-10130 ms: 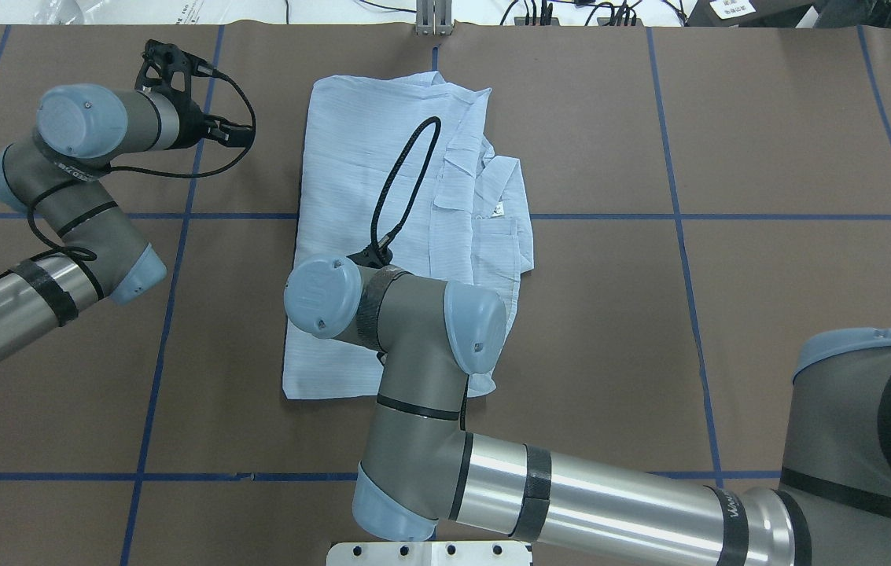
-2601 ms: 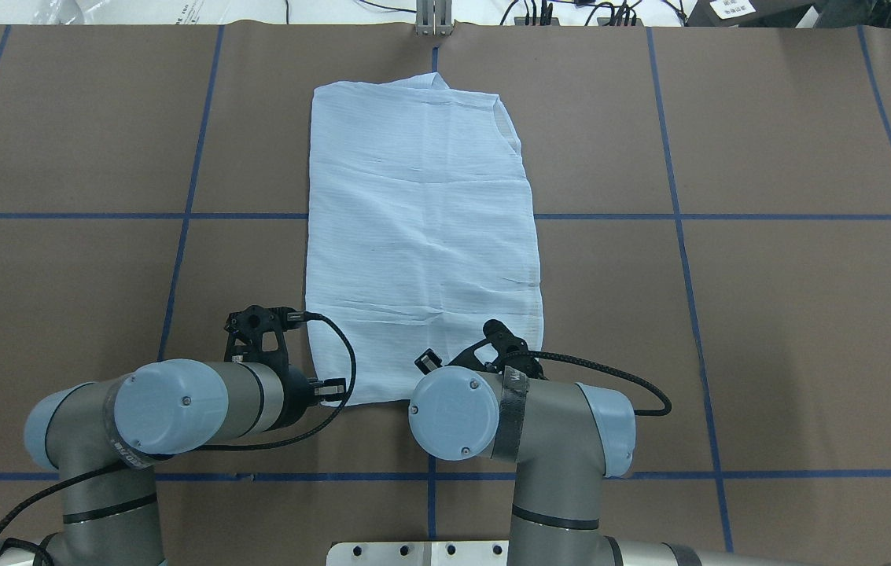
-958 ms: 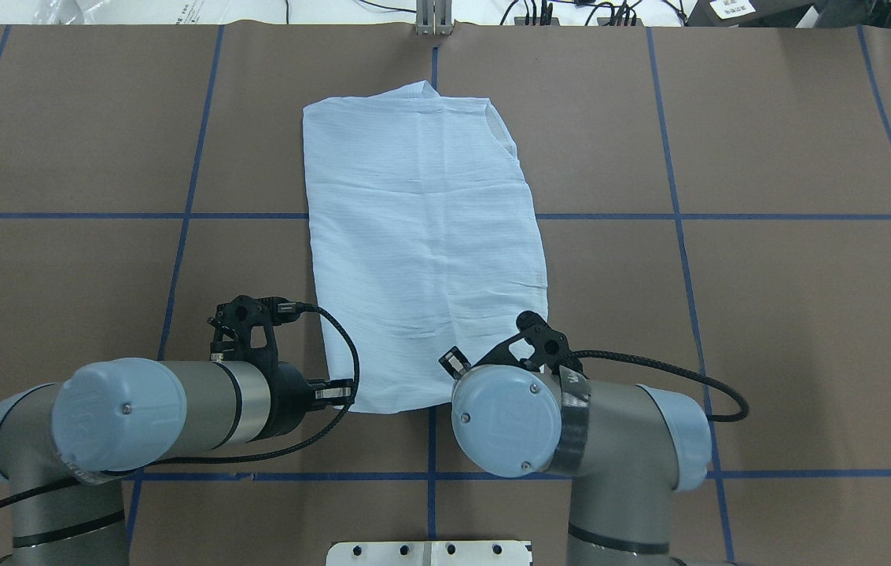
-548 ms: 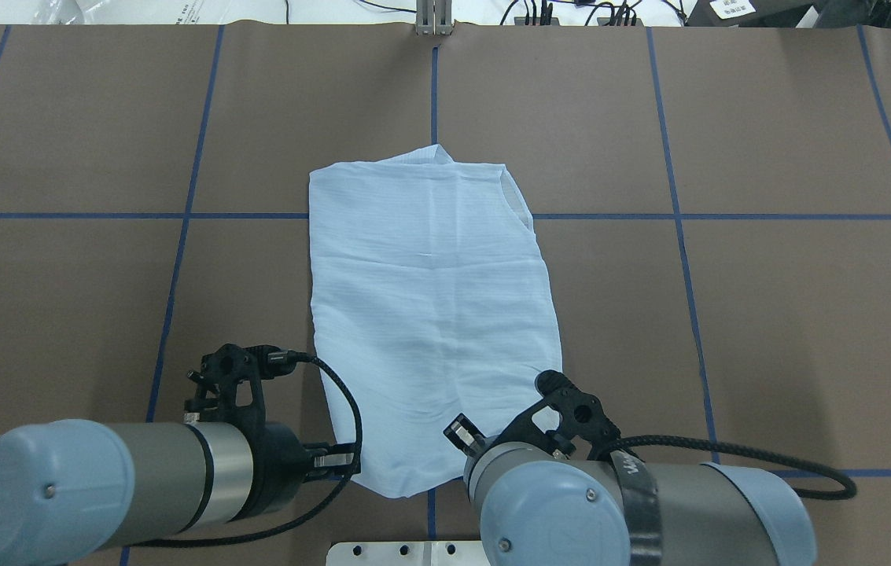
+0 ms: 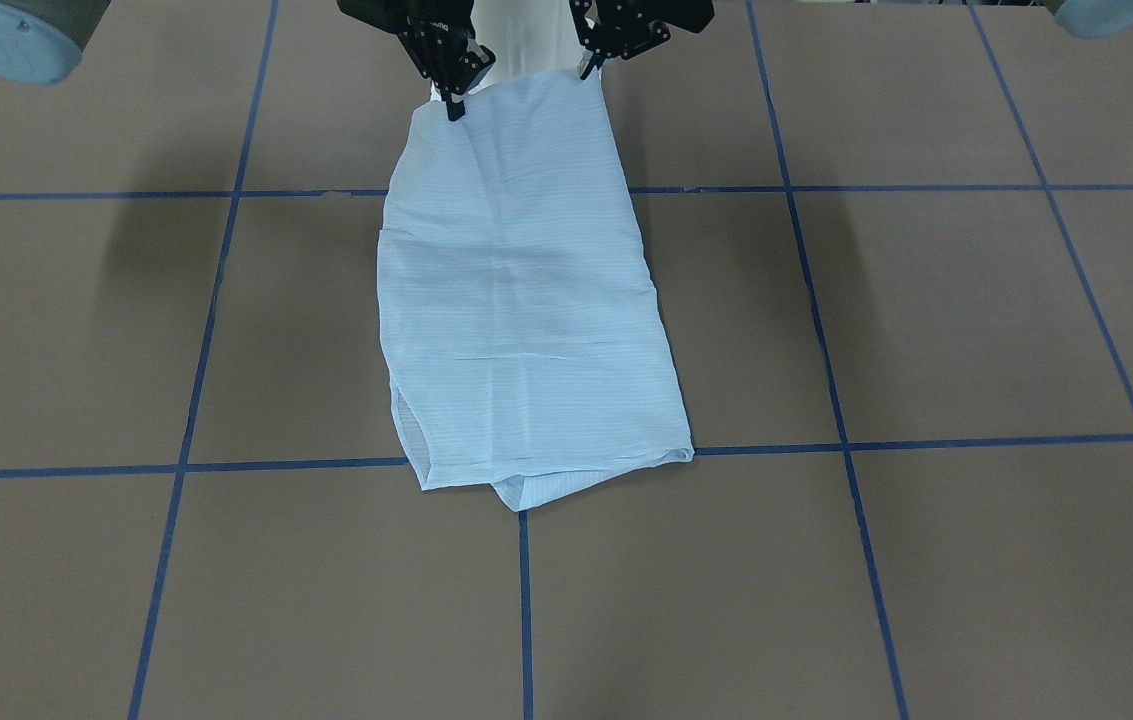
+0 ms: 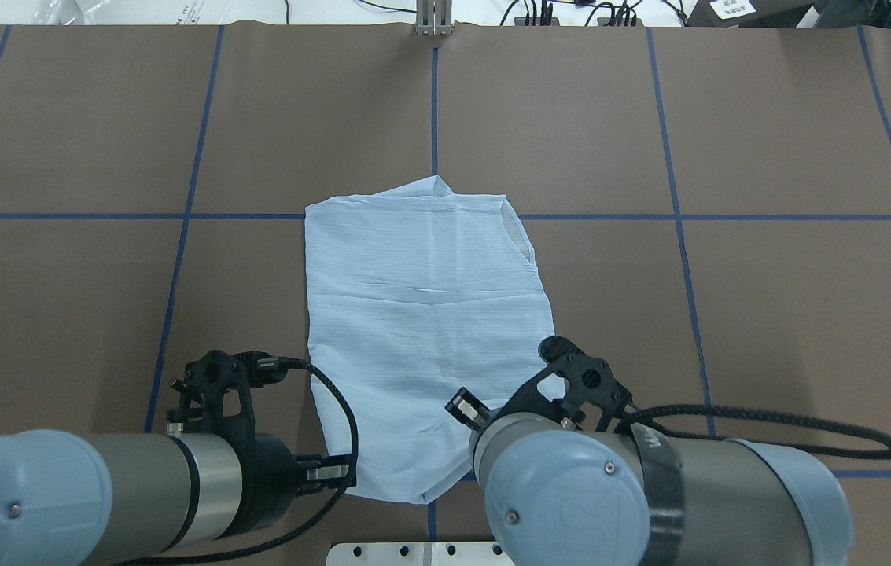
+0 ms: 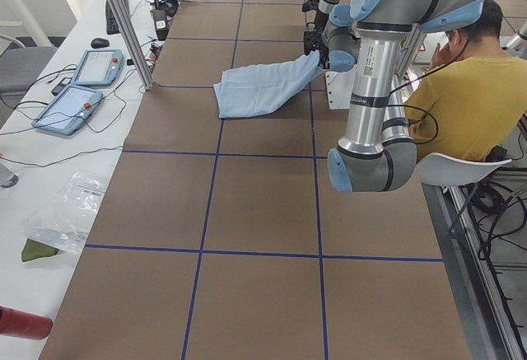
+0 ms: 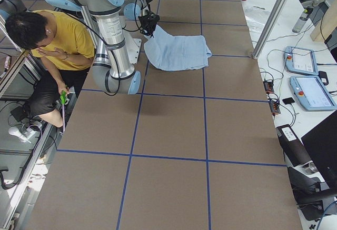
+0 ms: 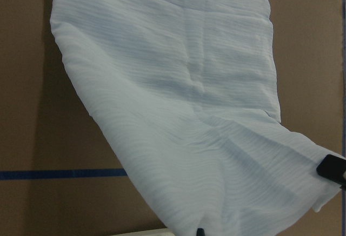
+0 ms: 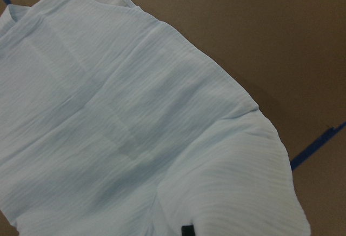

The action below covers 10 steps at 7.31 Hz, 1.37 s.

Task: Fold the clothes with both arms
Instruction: 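Lift the near edge with both grippers and fold it over the far half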

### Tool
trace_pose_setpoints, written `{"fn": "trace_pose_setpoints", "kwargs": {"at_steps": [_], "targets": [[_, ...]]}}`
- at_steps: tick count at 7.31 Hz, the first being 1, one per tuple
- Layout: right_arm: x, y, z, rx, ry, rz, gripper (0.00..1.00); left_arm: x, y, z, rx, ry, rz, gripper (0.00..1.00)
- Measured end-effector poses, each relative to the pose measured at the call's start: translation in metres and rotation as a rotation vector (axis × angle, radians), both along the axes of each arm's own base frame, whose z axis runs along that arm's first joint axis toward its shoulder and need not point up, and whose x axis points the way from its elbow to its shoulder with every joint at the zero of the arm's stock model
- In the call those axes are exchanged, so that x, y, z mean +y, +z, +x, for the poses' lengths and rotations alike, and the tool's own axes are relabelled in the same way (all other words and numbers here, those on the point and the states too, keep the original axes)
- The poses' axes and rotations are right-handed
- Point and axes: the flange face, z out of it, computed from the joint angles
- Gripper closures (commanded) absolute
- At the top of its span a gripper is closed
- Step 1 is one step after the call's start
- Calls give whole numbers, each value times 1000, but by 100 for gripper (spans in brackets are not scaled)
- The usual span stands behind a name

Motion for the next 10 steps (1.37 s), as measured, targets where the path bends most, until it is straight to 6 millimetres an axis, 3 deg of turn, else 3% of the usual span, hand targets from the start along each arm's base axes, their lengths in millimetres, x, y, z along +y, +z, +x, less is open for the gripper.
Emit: {"fn": "trace_pose_setpoints", "kwargs": {"at_steps": [3, 6, 8, 10], "targets": [[-81, -2, -25, 26, 51, 83, 100, -83, 4, 4, -66, -119, 64, 100], [-164, 0, -59, 63, 80, 157, 100, -209, 28, 13, -218, -239, 129, 100], [-218, 4, -84, 101, 95, 188, 100, -277, 44, 33, -295, -281, 146, 100], [-266, 26, -107, 129, 99, 220, 100, -319, 82, 64, -317, -289, 165, 100]]}}
